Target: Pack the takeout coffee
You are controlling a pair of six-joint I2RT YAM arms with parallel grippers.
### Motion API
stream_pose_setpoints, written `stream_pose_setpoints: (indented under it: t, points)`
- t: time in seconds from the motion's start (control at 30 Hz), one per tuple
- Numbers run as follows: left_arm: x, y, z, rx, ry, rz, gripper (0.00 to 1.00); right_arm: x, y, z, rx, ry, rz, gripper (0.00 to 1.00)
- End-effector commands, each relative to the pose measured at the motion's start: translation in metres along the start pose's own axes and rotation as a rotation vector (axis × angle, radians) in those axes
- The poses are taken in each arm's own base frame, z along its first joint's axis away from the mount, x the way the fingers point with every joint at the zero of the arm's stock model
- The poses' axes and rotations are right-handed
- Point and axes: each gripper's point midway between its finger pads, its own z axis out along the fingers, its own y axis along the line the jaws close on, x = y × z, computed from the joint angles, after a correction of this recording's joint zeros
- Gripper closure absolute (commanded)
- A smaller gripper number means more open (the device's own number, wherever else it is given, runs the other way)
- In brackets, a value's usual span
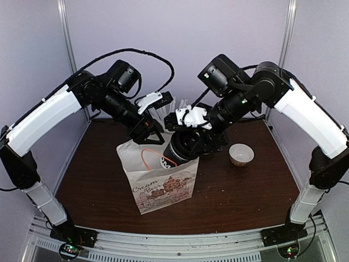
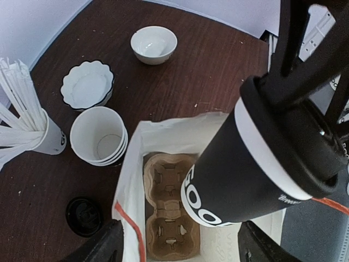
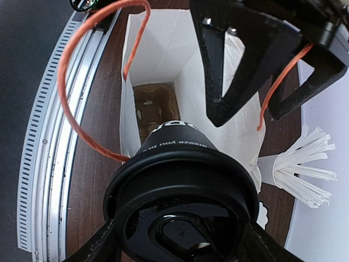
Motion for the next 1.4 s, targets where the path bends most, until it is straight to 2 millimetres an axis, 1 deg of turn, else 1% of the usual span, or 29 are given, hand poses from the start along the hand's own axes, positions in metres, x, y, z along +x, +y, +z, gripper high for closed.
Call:
stream_pose_setpoints:
  t: [0.0, 0.07, 0.1, 0.17, 0.23, 0.3, 0.4, 0.57, 0.6, 0.77, 0.87, 0.93, 1.03, 1.13, 1.2, 1.27, 1.3, 1.37]
  points:
    - [-0.02, 0.012, -0.022, -0.119, -0.11, 0.005, 0.22, -0.005, -0.007, 0.002, 0.08, 0.032, -0.023, 0.32]
    - [-0.025, 0.013, -0.035, -0.158, -0.159, 0.008, 0.19, -0.004, -0.003, 0.003, 0.083, 0.04, -0.042, 0.32]
    - [-0.029, 0.011, -0.043, -0.162, -0.196, 0.01, 0.16, -0.002, -0.001, 0.004, 0.079, 0.049, -0.051, 0.32]
    - [-0.035, -0.002, -0.055, -0.123, -0.266, 0.021, 0.1, 0.0, 0.003, 0.006, 0.074, 0.064, -0.064, 0.32]
    - [-0.043, -0.019, -0.062, -0.038, -0.325, 0.019, 0.07, 0.002, 0.006, 0.008, 0.07, 0.074, -0.07, 0.32]
    - [-0.048, -0.026, -0.064, 0.007, -0.346, -0.01, 0.07, 0.002, 0.007, 0.01, 0.068, 0.08, -0.074, 0.32]
    - [-0.047, -0.023, -0.059, 0.015, -0.32, -0.064, 0.07, 0.002, 0.007, 0.011, 0.07, 0.084, -0.08, 0.32]
    - [-0.032, -0.002, -0.043, -0.069, -0.222, -0.149, 0.08, 0.001, 0.006, 0.013, 0.068, 0.086, -0.082, 0.32]
    - [-0.029, -0.001, -0.04, -0.072, -0.21, -0.155, 0.08, 0.001, 0.007, 0.014, 0.065, 0.086, -0.082, 0.33]
    - [-0.024, -0.007, -0.034, -0.028, -0.165, -0.18, 0.09, -0.005, 0.009, 0.013, 0.05, 0.065, -0.084, 0.33]
    - [-0.011, 0.002, -0.033, -0.082, -0.088, -0.218, 0.1, -0.009, 0.006, 0.013, 0.054, 0.059, -0.085, 0.33]
    - [-0.003, 0.006, -0.037, -0.109, -0.047, -0.256, 0.1, -0.012, 0.004, 0.013, 0.061, 0.053, -0.084, 0.33]
    - [0.006, -0.001, -0.045, -0.096, -0.005, -0.314, 0.11, -0.015, 0.0, 0.014, 0.072, 0.047, -0.08, 0.33]
    - [0.013, -0.009, -0.053, -0.082, 0.008, -0.317, 0.12, -0.017, -0.002, 0.017, 0.074, 0.046, -0.081, 0.33]
    - [0.018, -0.009, -0.059, -0.093, 0.007, -0.312, 0.13, -0.018, -0.003, 0.019, 0.073, 0.044, -0.083, 0.33]
    - [0.022, -0.006, -0.066, -0.08, 0.003, -0.348, 0.16, -0.02, -0.005, 0.02, 0.081, 0.041, -0.086, 0.33]
    - [0.024, -0.006, -0.069, -0.072, 0.004, -0.357, 0.2, -0.021, -0.006, 0.022, 0.085, 0.043, -0.086, 0.33]
    - [0.028, -0.008, -0.071, -0.054, 0.023, -0.363, 0.25, -0.021, -0.008, 0.025, 0.086, 0.045, -0.088, 0.33]
